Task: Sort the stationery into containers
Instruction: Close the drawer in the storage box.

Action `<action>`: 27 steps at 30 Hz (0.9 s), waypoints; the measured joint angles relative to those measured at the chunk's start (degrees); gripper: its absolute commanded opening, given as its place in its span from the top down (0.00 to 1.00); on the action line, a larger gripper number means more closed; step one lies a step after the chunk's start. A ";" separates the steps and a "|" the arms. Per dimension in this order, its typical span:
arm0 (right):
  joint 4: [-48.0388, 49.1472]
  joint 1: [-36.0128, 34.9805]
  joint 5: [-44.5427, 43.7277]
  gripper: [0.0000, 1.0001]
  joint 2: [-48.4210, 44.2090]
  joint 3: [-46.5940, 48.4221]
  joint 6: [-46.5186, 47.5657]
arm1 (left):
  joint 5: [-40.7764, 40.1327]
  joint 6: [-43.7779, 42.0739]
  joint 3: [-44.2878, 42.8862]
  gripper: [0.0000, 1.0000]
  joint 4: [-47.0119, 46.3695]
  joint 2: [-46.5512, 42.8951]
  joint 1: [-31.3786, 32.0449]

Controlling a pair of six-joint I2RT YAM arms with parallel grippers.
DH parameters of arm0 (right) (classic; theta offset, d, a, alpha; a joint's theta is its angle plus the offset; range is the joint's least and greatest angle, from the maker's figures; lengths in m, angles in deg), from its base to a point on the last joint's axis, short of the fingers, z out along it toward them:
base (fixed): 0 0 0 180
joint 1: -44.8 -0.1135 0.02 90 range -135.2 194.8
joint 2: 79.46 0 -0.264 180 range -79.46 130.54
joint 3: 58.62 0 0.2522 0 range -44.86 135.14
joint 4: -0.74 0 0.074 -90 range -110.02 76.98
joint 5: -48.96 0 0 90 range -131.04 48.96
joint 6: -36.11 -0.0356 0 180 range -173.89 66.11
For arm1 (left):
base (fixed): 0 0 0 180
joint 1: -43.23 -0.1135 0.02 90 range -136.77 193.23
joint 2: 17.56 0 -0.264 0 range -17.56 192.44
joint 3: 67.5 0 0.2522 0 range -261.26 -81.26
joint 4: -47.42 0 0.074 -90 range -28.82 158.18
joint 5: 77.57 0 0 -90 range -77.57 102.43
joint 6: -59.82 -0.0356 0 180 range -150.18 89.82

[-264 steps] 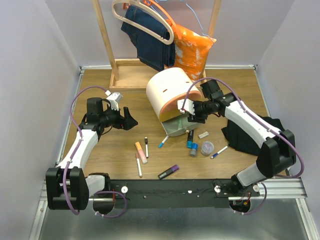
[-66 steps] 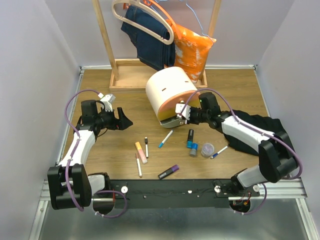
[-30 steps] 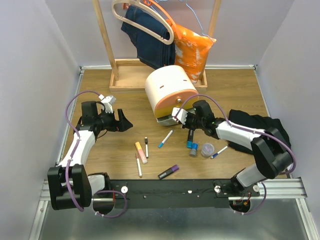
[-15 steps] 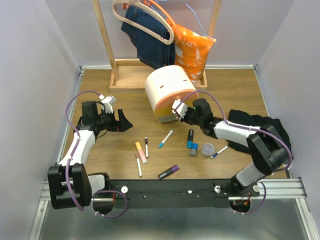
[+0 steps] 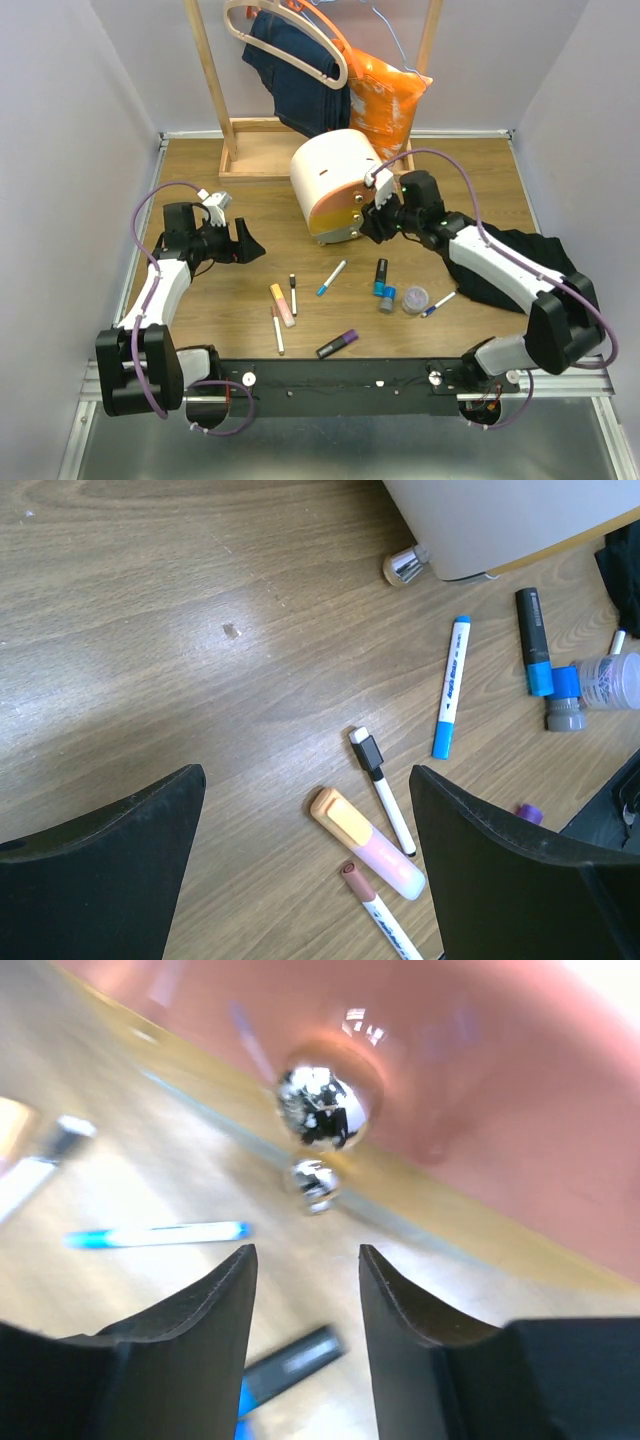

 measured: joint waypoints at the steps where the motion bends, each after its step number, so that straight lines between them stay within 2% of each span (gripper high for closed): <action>1: -0.92 0.26 0.81 0.46 -0.61 0.57 -1.14 | 0.02 0.00 0.00 0.08 -0.02 0.02 -0.02; 5: -6.47 3.19 7.54 0.46 -2.89 1.31 -7.87 | 0.02 0.22 0.00 0.09 -0.04 0.55 -0.02; 9: -6.86 11.41 14.71 0.48 -2.86 -1.27 -19.15 | 0.09 0.87 0.11 0.08 -0.66 1.81 0.00; 12: -3.19 17.20 19.67 0.50 -2.86 -4.02 -30.23 | 0.22 2.45 -0.76 0.08 -2.45 4.63 0.00; 13: -0.98 21.24 21.97 0.50 -2.45 -6.19 -35.65 | 0.22 3.06 -1.33 0.08 -3.10 5.70 0.02; 16: 4.13 25.27 25.49 0.48 -1.25 -8.92 -45.57 | 0.42 4.92 -5.51 0.09 -4.83 11.67 0.35; 21: 12.11 25.62 30.97 0.49 0.44 -11.30 -58.49 | 0.42 5.70 -11.26 0.08 -6.23 16.76 1.60; 27: 20.72 25.55 32.59 0.49 3.19 -11.74 -68.65 | 0.39 5.29 -11.98 0.09 -6.58 17.42 3.04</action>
